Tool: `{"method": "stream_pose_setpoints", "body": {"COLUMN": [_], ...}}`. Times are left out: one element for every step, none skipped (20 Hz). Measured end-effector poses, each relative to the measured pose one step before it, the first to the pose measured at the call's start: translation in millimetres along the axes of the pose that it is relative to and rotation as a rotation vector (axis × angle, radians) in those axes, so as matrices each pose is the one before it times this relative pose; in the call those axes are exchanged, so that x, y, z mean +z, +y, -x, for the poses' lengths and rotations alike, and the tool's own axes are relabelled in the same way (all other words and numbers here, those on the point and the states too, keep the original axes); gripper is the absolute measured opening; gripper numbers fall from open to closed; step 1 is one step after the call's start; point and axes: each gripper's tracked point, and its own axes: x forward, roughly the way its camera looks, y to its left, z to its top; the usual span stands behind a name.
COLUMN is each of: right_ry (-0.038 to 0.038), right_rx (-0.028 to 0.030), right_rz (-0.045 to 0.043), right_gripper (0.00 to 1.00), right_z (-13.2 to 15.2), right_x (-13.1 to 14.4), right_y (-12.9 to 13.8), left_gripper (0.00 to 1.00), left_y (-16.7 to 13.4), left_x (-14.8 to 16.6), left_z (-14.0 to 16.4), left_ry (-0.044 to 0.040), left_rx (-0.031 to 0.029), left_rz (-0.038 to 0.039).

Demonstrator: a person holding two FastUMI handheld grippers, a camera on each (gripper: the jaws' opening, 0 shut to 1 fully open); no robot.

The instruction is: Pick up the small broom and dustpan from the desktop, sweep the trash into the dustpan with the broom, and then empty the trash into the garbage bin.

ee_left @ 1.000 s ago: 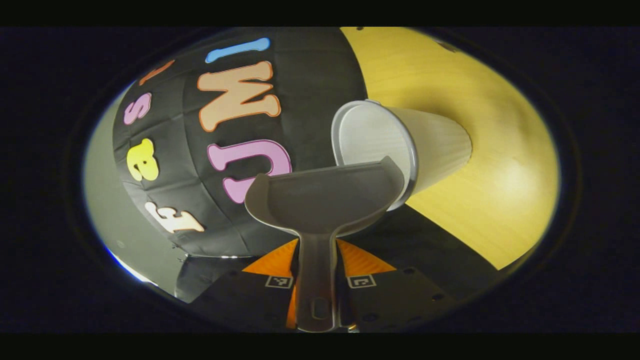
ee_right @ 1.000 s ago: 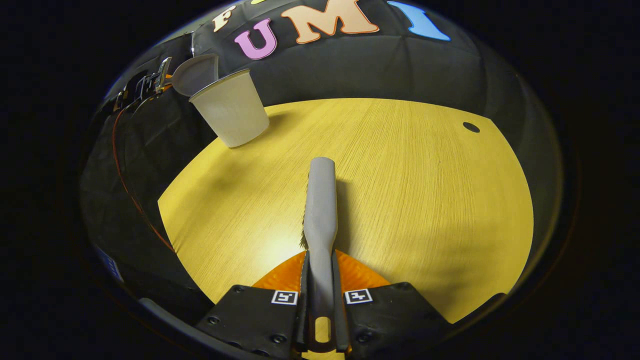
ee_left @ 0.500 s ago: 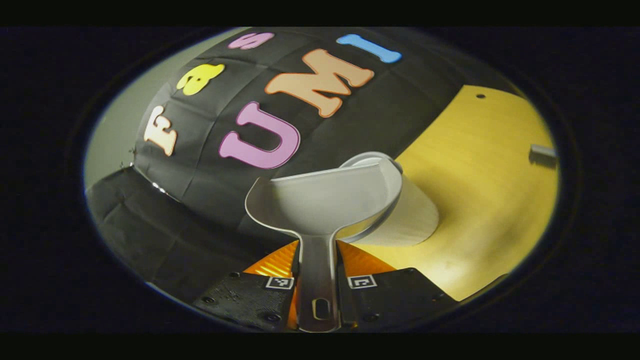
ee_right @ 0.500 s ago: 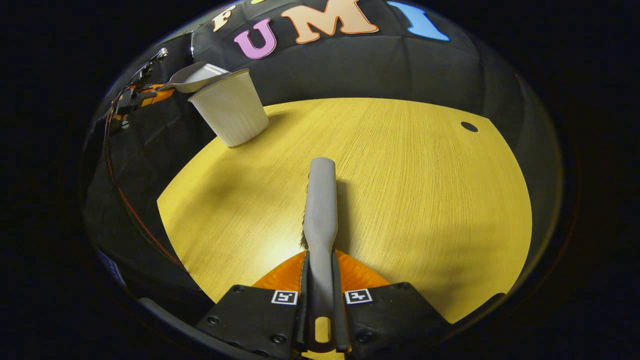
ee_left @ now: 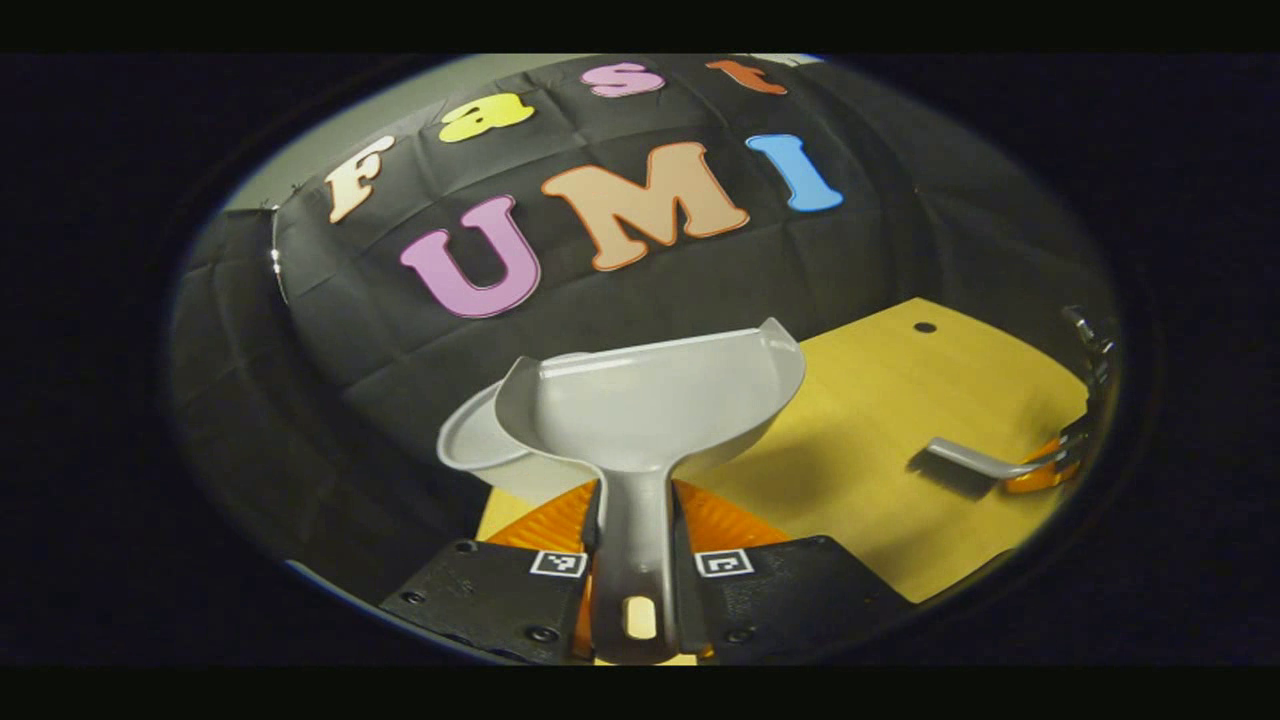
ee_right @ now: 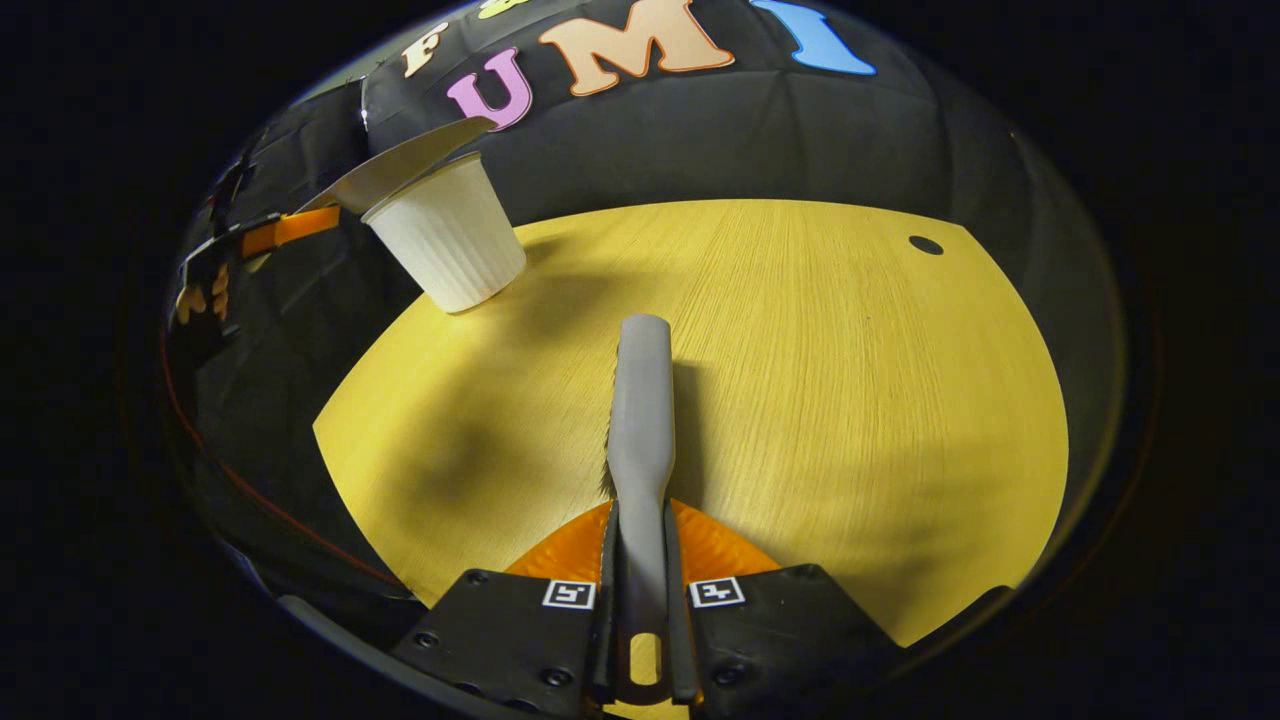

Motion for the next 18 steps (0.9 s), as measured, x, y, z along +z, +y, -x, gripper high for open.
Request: {"method": "stream_pose_setpoints", "body": {"right_ry": [-0.0002, -0.00193, -0.00301, -0.00171, -0.00107, -0.0029, -0.00412, -0.0014, -0.00496, -0.00431, -0.00525, -0.00447, -0.00123, -0.0025, 0.00642, 0.00283, 0.00994, 0.007], "right_rx": [-0.00623, -0.00907, -0.01253, -0.01431, -0.01464, -0.0118, -0.01225, -0.0161, -0.01661, -0.01425, -0.01694, -0.01941, -0.01595, -0.01473, -0.01973, -0.02001, -0.01965, -0.01968], "right_rz": [-0.01133, -0.01278, -0.00831, -0.00822, -0.01167, -0.01062, -0.006, 0.00136, 0.00611, 0.00372, 0.00249, 0.00798, 0.00757, 0.00977, 0.02332, 0.02193, 0.02519, 0.02332], "right_gripper": [0.19, 0.19, 0.19, 0.19, 0.19, 0.19, 0.19, 0.19, 0.19, 0.19, 0.19, 0.19, 0.19, 0.15, 0.19, 0.19, 0.19, 0.19], "right_z": [0.26, 0.74, -0.72, -0.49, -1.75, -0.35, 0.73, -1.15, -0.4, -0.49, -1.3, 0.95, 1.43, 1.15, -0.91, -0.18, -0.29, 0.13], "right_x": [-0.07, 1.46, 0.56, 0.35, -0.48, 0.2, 0.09, 0.63, -0.62, -0.75, -0.14, 0.25, -0.26, 1.0, -0.63, 0.16, 0.44, 1.71], "right_y": [1.27, -0.34, -0.77, -0.18, 1.07, 1.86, -2.3, -0.7, -0.98, 3.08, 2.76, 1.19, 1.69, 1.42, 0.2, -0.25, -0.3, 0.41], "left_gripper": [0.25, 0.25, 0.25, 0.25, 0.25, 0.25, 0.25, 0.25, 0.25, 0.25, 0.25, 0.25, 0.25, 0.25, 0.25, 0.25, 0.25, 0.25], "left_y": [-16.74, -16.24, -15.19, -11.45, -10.1, -8.35, -6.01, -4.65, -5.0, -3.84, -3.45, -2.61, -1.99, -3.77, -3.99, -1.92, -1.58, -0.94], "left_x": [-4.19, -3.78, -7.64, -8.87, -10.18, -9.73, -10.5, -12.26, -13.98, -16.23, -18.32, -16.35, -14.13, -10.55, -12.48, -6.85, -6.02, -5.14], "left_z": [0.52, -0.63, -2.36, -2.44, -3.43, -3.1, -5.77, -5.33, -5.44, -3.95, -6.44, -2.07, -2.37, -2.17, -3.59, -1.62, -3.32, -2.22], "left_ry": [0.00941, 0.00678, 0.01323, 0.0167, 0.01815, 0.01401, 0.01354, 0.01535, 0.01238, 0.0263, 0.02418, 0.02088, 0.02803, 0.01126, 0.02809, 0.01727, 0.01269, 0.01388], "left_rx": [-0.02702, -0.03351, -0.02533, -0.01876, -0.01531, -0.00929, -0.00282, -0.00406, 0.00184, 0.00759, 0.00974, 0.01086, 0.00365, -0.00053, -0.00343, -0.00017, 0.00081, 0.00123], "left_rz": [0.01126, 0.01489, 0.02085, 0.0121, 0.00362, 0.00467, 0.00624, 0.00597, 0.0169, 0.00591, 0.0015, -0.00517, -0.00734, 0.0085, 0.01781, 0.01065, 0.0077, 0.00427]}}
